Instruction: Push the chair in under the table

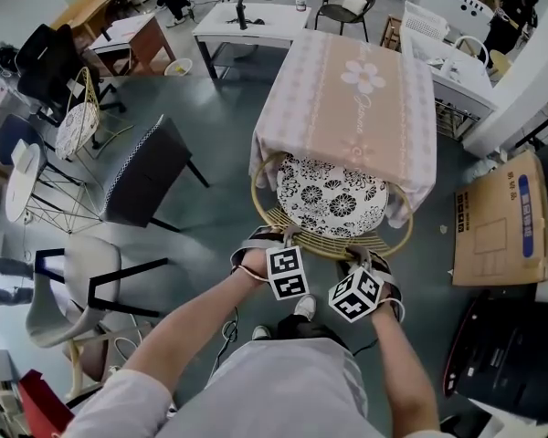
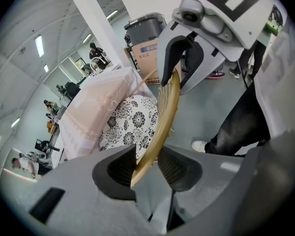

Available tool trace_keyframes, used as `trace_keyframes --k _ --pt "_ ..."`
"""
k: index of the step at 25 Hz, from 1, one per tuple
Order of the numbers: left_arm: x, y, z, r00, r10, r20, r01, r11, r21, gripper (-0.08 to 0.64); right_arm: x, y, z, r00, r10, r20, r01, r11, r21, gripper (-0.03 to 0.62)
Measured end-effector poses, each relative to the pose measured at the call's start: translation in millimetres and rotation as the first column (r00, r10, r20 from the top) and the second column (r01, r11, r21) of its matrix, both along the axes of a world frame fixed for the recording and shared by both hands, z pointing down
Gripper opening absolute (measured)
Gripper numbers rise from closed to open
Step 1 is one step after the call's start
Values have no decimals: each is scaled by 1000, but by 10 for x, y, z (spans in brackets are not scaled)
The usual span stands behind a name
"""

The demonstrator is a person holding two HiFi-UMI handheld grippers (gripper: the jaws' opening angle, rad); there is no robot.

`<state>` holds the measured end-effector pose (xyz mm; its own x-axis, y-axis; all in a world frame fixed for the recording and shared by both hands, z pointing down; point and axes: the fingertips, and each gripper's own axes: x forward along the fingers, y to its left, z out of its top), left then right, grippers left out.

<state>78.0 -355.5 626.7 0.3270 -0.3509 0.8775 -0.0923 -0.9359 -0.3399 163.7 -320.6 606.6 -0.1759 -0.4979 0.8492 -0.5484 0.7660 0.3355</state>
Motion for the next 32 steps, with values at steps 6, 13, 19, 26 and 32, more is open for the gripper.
trace_keyframes --k 6,13,19,26,32 --pt "-31 11 -39 998 -50 -22 51 999 9 144 12 0 -33 995 95 -15 -95 995 36 127" --pt "-63 130 -308 967 -183 -178 179 983 -37 152 15 101 -244 973 217 84 -223 972 78 137" --pt "-61 337 -666 861 -346 -372 300 937 -177 152 -173 233 -594 905 329 269 -364 927 91 65" --pt "-77 500 -1392 639 -474 -606 366 880 -303 99 -376 382 -1143 769 392 504 -502 859 97 27" --pt "-147 699 -1644 540 -504 -674 397 859 -324 7 -488 580 -1481 703 382 600 -545 831 109 3"
